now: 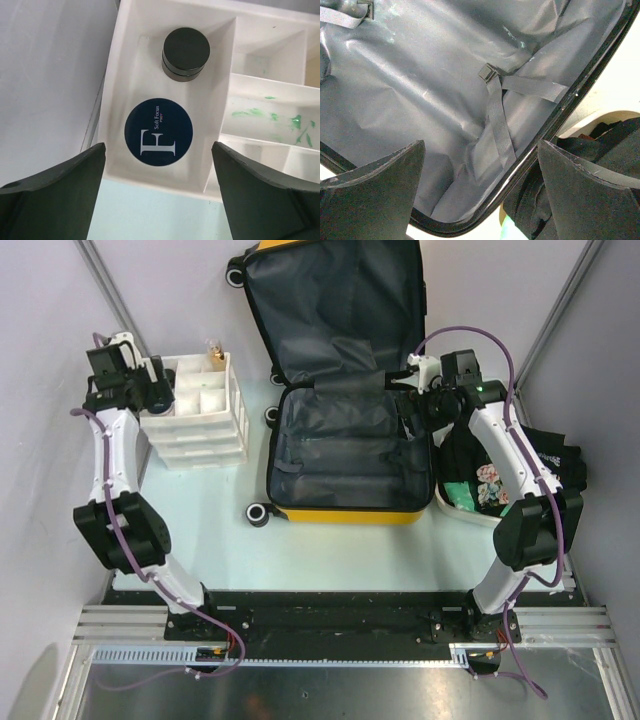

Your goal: Open, take out, and arrange the luggage

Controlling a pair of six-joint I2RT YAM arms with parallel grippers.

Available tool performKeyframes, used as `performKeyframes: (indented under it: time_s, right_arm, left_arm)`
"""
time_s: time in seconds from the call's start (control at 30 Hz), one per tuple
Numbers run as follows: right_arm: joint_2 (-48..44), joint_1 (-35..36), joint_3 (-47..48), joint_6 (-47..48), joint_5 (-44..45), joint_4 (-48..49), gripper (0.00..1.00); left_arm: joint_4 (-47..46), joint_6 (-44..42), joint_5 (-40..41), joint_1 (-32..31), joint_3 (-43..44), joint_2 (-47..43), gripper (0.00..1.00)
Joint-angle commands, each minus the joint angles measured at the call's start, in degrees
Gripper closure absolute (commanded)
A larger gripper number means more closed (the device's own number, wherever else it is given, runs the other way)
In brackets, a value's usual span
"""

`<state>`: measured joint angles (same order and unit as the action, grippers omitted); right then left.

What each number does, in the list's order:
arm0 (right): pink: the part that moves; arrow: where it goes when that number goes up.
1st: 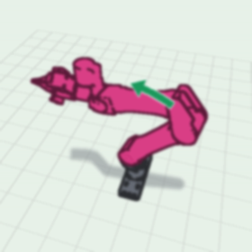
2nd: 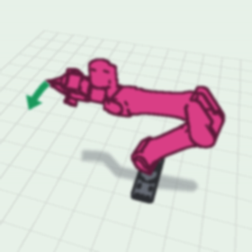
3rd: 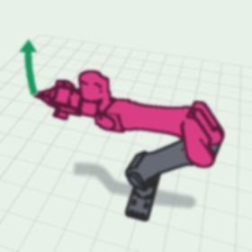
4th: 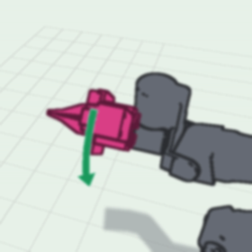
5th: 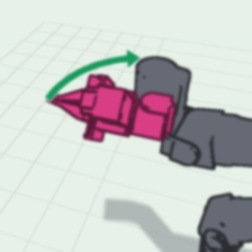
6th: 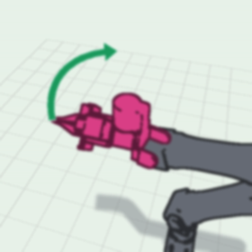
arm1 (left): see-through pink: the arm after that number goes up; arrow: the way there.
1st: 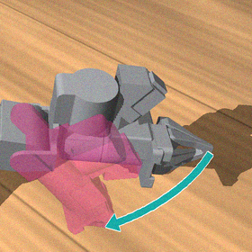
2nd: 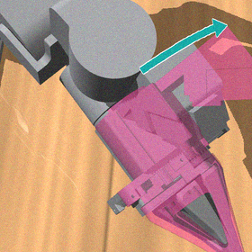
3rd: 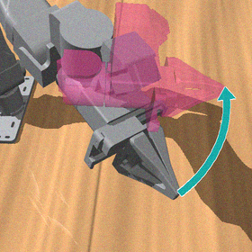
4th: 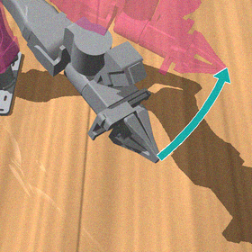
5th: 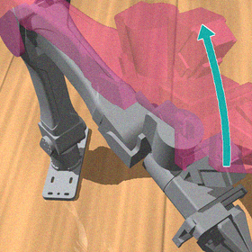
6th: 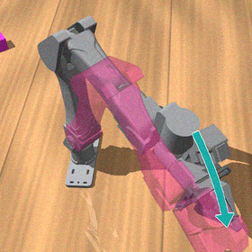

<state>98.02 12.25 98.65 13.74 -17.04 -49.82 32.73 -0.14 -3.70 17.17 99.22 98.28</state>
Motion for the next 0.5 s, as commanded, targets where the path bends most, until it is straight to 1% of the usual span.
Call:
performKeyframes:
  time_s: [0.0, 0.07, 0.13, 0.17, 0.2, 0.23, 0.33, 0.37, 0.43, 0.47]
  right_arm:
    - [-1.43, -1.43, 4.00, -0.02, -1.50, 2.87, 0.00]
    - [-1.34, -2.75, 6.28, -0.46, -2.29, 5.69, 0.00]
    - [-0.55, -4.51, 8.39, -0.20, -2.83, 10.52, 0.00]
    - [-0.20, -4.95, 9.36, -0.11, -2.48, 12.36, 0.00]
    - [0.94, -5.39, 11.80, -0.11, -1.95, 15.95, 0.00]
    - [1.56, -5.83, 13.13, -0.11, -1.77, 17.55, 0.00]
    - [4.80, -6.01, 19.19, -0.03, -0.02, 22.57, 0.00]
    - [5.68, -6.01, 20.34, 0.23, 0.42, 24.84, 0.00]
    - [7.96, -5.84, 22.80, 0.41, 2.27, 27.49, 0.01]
    - [8.50, -5.83, 23.16, 0.59, 2.88, 30.72, 0.00]
  left_arm:
    - [-1.18, -3.37, 0.98, -0.56, 3.34, -6.08, 0.08]
    - [-1.27, -4.07, -0.25, -0.99, 5.36, -7.31, 0.07]
    - [-1.18, -6.26, -1.91, -2.66, 6.94, -8.10, 0.03]
    - [-1.18, -7.49, -2.09, -3.80, 7.13, -8.63, 0.01]
    - [-1.27, -10.11, -2.01, -6.33, 7.22, -9.68, 0.00]
    - [-1.09, -11.27, -1.92, -7.66, 6.95, -10.29, 0.00]
    - [-1.09, -14.09, -4.81, -11.80, 4.07, -13.19, 0.00]
    - [-1.09, -14.62, -4.91, -14.24, 3.18, -13.90, 0.00]
    - [-1.00, -16.29, -5.00, -16.63, 0.38, -15.56, 0.00]
    - [-1.00, -16.64, -5.26, -20.03, -0.68, -16.10, 0.00]
